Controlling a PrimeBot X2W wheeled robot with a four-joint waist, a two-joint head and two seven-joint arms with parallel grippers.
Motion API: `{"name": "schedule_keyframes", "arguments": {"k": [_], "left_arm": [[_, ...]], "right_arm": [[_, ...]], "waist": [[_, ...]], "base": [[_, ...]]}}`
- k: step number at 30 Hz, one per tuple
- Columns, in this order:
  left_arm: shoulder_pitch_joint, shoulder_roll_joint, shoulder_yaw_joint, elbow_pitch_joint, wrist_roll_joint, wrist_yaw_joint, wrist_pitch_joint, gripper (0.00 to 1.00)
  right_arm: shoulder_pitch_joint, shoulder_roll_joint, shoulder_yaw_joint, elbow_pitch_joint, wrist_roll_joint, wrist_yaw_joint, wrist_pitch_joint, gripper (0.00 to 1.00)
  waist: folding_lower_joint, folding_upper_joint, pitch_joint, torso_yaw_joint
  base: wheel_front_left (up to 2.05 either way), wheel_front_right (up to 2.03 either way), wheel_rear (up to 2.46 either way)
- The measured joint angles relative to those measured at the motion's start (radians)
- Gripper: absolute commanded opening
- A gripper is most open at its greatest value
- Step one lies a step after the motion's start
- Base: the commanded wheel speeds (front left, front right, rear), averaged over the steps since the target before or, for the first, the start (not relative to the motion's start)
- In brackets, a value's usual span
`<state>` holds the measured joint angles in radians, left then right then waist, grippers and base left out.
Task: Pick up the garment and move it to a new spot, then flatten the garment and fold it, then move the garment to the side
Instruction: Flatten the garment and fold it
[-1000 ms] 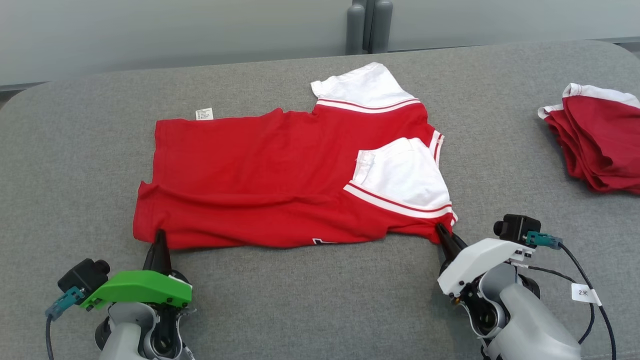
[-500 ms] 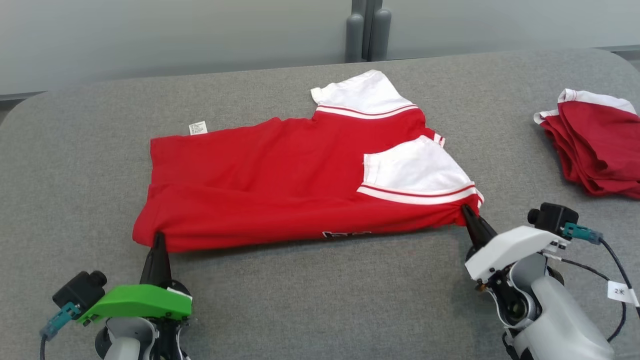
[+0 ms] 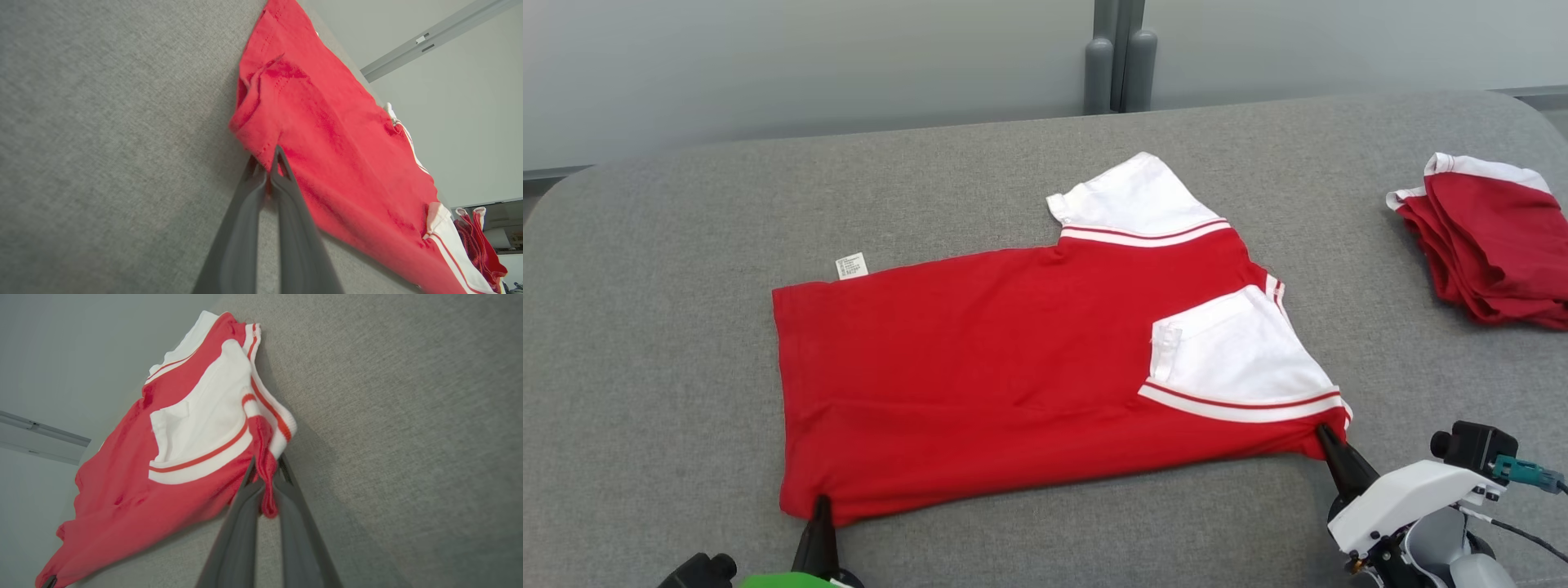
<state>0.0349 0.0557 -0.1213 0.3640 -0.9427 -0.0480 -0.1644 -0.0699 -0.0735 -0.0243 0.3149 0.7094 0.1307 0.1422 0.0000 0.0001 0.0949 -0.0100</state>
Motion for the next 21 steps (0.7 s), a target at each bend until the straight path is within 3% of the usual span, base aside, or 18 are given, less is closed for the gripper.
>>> {"name": "schedule_keyframes", "arguments": {"k": [7,8,9,10,11,21], "left_arm": [[0.015,-0.004,-0.02,0.059,-0.016,0.025,-0.013,0.0],[0.015,-0.004,-0.022,0.065,-0.016,0.026,-0.015,0.05],[0.013,-0.004,-0.023,0.07,-0.016,0.028,-0.021,0.32],[0.012,-0.004,-0.024,0.073,-0.016,0.028,-0.022,0.71],[0.011,-0.004,-0.023,0.077,-0.016,0.029,-0.023,1.0],[0.028,0.068,-0.014,0.049,0.037,0.072,-0.048,1.0]], "right_arm": [[0.046,0.023,-0.037,-0.032,-0.06,0.0,0.041,0.0],[0.047,0.023,-0.039,-0.032,-0.065,0.0,0.042,0.02],[0.048,0.024,-0.041,-0.033,-0.07,0.0,0.043,0.28],[0.049,0.024,-0.041,-0.033,-0.07,0.0,0.043,0.6],[0.052,0.024,-0.039,-0.033,-0.067,0.0,0.042,1.0],[0.107,0.024,-0.105,-0.08,-0.128,0.0,0.01,1.0]], "waist": [[0.0,0.0,-0.019,-0.002],[0.0,0.0,-0.022,-0.002],[0.0,0.0,-0.025,-0.002],[0.0,0.0,-0.027,-0.002],[0.0,0.0,-0.03,-0.002],[0.0,0.0,-0.06,-0.01]], "base": [[0.0,0.0,0.0],[0.0,0.0,0.0],[0.0,0.0,0.0],[0.0,0.0,0.0],[0.0,0.0,0.0],[0.0,0.0,0.0]]}}
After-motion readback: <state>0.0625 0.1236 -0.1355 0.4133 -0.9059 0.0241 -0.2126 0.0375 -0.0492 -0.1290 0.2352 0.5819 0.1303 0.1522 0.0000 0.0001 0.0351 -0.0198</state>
